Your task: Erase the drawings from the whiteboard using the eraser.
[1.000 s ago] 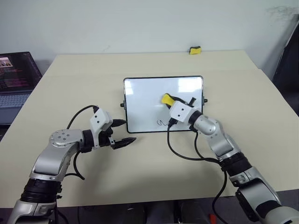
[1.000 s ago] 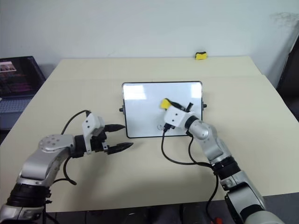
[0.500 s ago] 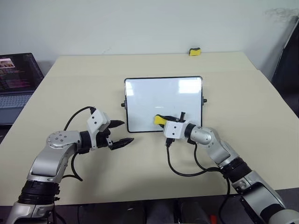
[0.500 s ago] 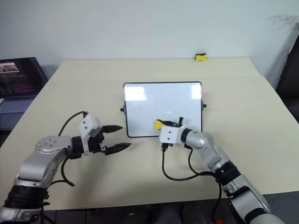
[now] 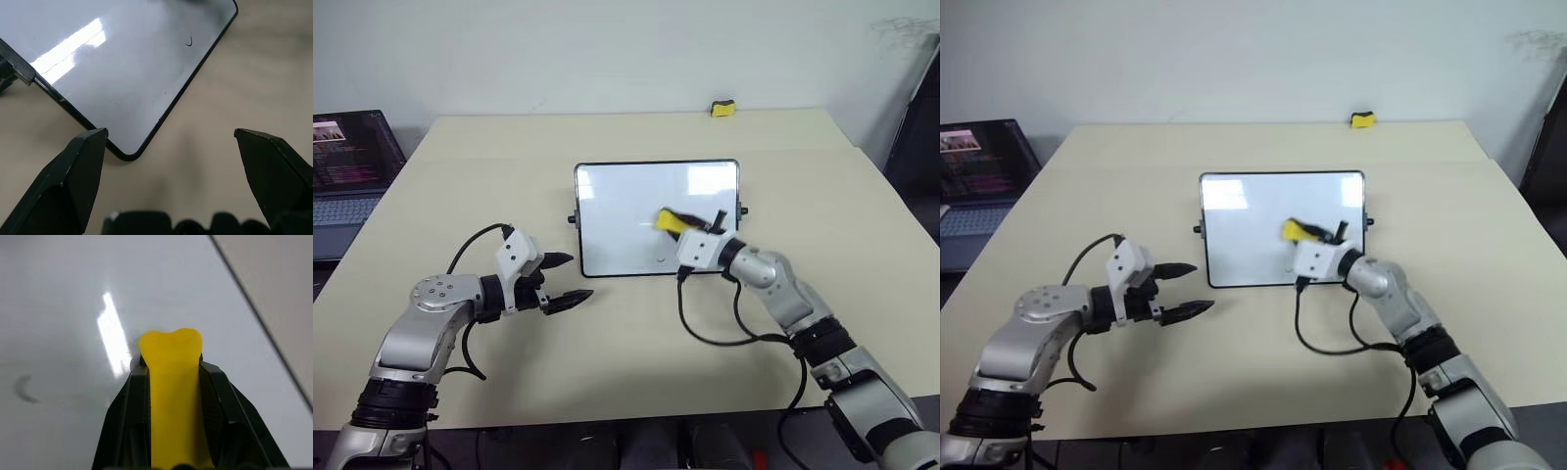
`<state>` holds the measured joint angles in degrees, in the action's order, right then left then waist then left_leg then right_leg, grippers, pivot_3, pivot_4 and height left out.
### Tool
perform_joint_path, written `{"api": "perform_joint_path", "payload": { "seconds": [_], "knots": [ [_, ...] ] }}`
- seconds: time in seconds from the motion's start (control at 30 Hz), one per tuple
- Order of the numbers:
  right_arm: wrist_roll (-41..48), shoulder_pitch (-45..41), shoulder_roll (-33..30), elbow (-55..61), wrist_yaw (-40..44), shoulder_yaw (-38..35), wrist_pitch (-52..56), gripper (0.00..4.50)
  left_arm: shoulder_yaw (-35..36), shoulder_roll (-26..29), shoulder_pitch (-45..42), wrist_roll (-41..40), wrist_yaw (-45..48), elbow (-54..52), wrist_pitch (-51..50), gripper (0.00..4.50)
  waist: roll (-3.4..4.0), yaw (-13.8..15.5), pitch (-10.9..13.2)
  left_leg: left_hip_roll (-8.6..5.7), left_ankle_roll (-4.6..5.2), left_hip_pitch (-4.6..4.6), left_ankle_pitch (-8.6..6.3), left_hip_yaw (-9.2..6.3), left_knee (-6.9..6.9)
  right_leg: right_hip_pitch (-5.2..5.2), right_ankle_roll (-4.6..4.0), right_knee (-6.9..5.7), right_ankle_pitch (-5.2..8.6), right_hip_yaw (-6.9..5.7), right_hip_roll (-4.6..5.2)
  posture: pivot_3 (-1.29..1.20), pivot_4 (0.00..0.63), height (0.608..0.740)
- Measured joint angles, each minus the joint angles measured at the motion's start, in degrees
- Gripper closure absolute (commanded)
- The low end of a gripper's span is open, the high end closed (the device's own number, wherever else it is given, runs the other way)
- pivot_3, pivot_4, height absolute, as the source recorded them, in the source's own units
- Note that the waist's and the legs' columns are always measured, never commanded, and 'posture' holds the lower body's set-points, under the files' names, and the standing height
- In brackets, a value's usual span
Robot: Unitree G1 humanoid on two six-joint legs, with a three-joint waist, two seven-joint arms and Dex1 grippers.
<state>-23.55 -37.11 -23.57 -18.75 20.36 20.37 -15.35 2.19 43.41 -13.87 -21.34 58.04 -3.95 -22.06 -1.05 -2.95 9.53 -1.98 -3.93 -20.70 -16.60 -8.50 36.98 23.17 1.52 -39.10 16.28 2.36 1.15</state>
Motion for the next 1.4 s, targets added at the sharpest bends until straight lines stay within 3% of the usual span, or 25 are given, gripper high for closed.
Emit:
{"api": "perform_joint_path", "payload": {
  "seconds": [0.5, 0.7, 0.93, 1.03, 1.4],
  "knots": [
    [0.6, 6.3, 0.5, 1.7, 12.3, 5.4, -0.6, 3.51, 0.0, 0.0, 0.0, 0.0, 0.0, 0.0, 0.0, 0.00, -0.02, -0.3, 0.0, 0.00, 0.08, 0.20, 0.04, 0.08, 0.05, -0.18, 0.02, -0.03, -0.02, 0.03, -0.01, 0.00, 0.150, 0.740],
    [1.2, 6.1, 1.8, 1.3, 9.1, 3.9, -3.3, 3.51, 0.0, 0.0, 0.0, 0.0, 0.0, 0.0, 0.0, 0.00, -0.01, -0.3, 0.0, 0.01, 0.06, 0.06, 0.05, 0.11, 0.04, 0.01, 0.00, -0.05, -0.04, 0.06, -0.01, 0.00, 0.150, 0.740],
    [-1.5, -1.1, 1.6, 0.2, -5.9, -3.2, -8.6, 3.51, 0.0, -0.1, 0.0, 0.0, -0.1, -0.2, 0.0, 0.00, 0.00, -0.2, 0.0, -0.01, -0.04, -0.08, 0.07, 0.07, -0.03, 0.09, 0.01, 0.08, -0.03, 0.03, 0.01, 0.00, 0.150, 0.740],
    [-2.4, -1.9, 1.2, -3.2, -8.2, -4.0, -8.2, 3.51, 0.0, -0.2, 0.1, 0.0, -0.1, -0.4, -0.1, 0.00, -0.01, -0.2, 0.0, -0.01, -0.03, -0.10, 0.06, 0.10, -0.05, 0.09, 0.01, 0.11, -0.02, 0.05, 0.01, 0.00, 0.150, 0.740],
    [-0.1, 3.0, 1.6, -6.2, -0.9, -1.0, -8.8, 3.51, 0.0, -0.8, 0.1, -0.2, -0.2, -1.4, -0.5, 0.00, -0.02, -0.5, 0.0, 0.04, 0.08, 0.14, 0.02, 0.26, 0.01, -0.05, 0.00, -0.03, -0.03, 0.15, -0.02, 0.00, 0.150, 0.740]
  ]
}}
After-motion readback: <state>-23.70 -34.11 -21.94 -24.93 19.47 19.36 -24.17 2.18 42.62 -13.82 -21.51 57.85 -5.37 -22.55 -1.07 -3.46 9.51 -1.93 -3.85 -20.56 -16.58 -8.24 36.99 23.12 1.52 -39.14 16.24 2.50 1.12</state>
